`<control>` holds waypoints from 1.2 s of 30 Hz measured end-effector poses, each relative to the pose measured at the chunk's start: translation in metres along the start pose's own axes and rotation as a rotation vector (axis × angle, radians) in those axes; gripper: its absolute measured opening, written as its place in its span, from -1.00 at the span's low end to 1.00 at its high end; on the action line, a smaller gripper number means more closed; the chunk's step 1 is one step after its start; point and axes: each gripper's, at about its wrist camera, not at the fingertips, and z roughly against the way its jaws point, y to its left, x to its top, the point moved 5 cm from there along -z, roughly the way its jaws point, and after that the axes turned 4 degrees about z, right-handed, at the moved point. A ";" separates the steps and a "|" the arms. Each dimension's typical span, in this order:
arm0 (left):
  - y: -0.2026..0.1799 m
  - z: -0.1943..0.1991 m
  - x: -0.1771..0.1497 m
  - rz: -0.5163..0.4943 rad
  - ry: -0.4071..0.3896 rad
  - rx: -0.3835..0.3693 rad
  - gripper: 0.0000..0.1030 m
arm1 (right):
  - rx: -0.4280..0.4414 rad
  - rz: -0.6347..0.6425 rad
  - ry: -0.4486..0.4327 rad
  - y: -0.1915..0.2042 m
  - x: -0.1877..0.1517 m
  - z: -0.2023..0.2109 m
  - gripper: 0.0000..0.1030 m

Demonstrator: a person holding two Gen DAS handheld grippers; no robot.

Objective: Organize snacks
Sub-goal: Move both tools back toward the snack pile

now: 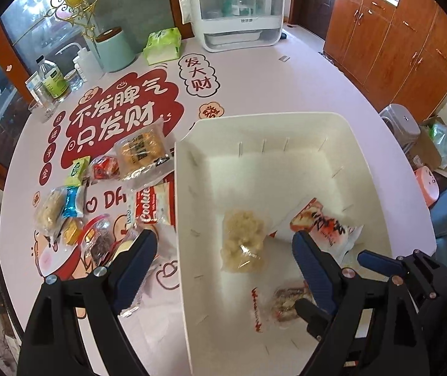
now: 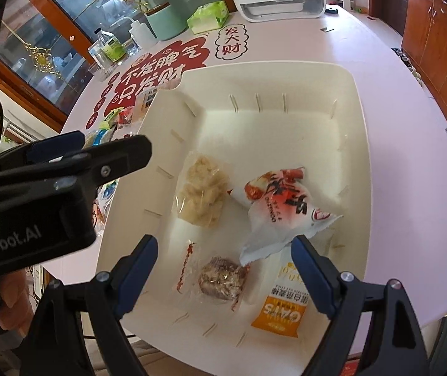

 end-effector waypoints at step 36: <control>0.318 0.063 0.050 -0.002 -0.273 0.210 0.77 | -0.078 -0.093 -0.192 0.189 0.127 0.012 0.71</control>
